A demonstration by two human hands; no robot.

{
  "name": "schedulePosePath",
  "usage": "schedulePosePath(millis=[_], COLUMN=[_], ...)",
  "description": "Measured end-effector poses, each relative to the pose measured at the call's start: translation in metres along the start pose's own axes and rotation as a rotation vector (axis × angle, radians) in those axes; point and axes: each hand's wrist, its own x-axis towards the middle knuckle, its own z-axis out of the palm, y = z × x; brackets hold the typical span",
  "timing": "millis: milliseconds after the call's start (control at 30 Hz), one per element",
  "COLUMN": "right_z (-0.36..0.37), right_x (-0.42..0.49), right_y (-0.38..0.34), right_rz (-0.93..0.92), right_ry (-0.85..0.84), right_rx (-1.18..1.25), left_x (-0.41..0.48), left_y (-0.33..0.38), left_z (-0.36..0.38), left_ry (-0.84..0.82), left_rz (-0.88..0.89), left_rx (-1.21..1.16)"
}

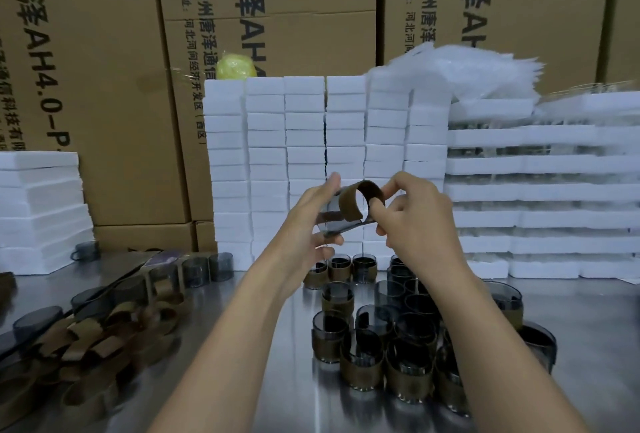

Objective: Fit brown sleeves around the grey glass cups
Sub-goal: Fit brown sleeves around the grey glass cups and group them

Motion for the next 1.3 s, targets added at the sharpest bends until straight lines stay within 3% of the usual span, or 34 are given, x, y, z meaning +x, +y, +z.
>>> schedulePosePath(millis=[167, 333, 500, 767, 1133, 1300], right_z=[0.005, 0.010, 0.015, 0.015, 0.006, 0.018], right_x=[-0.001, -0.003, -0.006, -0.005, -0.004, -0.014], right_y=[-0.002, -0.004, -0.009, -0.011, -0.001, 0.000], right_rz=[-0.057, 0.040, 0.195, 0.080, 0.094, 0.174], right_ry=[-0.017, -0.064, -0.361, -0.356, -0.317, -0.547], right_rx=[-0.045, 0.216, 0.524, 0.576, 0.521, 0.715], left_x=[0.001, 0.001, -0.001, -0.001, -0.007, -0.013], left_y=[-0.006, -0.004, 0.000, -0.002, 0.003, 0.007], left_z=[0.006, 0.010, 0.014, 0.018, 0.018, 0.021], left_ry=[0.105, 0.171, 0.170, 0.282, 0.171, -0.054], left_rz=[0.021, 0.075, 0.157, 0.296, 0.251, 0.158], left_rx=[-0.002, -0.075, -0.136, -0.216, -0.167, -0.242])
